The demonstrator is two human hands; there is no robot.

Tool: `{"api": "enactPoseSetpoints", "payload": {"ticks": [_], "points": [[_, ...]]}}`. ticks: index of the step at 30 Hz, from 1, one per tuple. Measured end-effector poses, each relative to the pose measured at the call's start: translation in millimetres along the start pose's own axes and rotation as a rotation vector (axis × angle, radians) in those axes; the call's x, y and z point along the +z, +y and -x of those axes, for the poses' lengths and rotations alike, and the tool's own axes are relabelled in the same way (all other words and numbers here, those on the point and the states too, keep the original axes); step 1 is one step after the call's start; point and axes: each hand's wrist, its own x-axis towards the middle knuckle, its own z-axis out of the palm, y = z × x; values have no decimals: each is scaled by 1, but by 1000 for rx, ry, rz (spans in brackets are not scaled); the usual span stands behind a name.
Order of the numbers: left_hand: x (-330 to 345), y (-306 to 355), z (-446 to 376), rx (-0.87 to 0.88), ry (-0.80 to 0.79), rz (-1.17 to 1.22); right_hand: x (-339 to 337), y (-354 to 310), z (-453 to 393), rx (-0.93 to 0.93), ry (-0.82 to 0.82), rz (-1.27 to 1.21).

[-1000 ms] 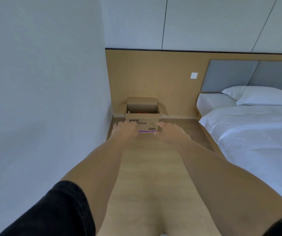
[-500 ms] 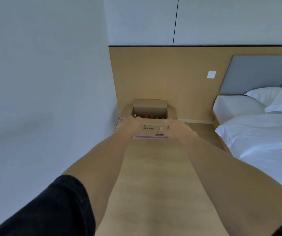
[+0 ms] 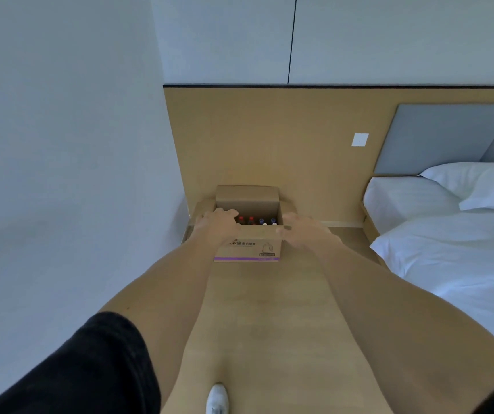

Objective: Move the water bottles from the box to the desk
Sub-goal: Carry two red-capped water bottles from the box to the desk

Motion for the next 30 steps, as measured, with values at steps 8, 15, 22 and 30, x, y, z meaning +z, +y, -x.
{"api": "enactPoseSetpoints", "payload": {"ticks": [8, 15, 22, 30], "points": [[-19, -48, -148, 1, -33, 100, -10, -33, -157, 3, -53, 109], [-39, -93, -245, 25, -71, 120, -20, -72, -250, -9, -13, 31], [-34, -102, -323, 34, -90, 128, -24, -81, -321, -3, -49, 71], [-27, -91, -433, 13, -144, 74, -24, -60, -431, -6, -88, 37]]}}
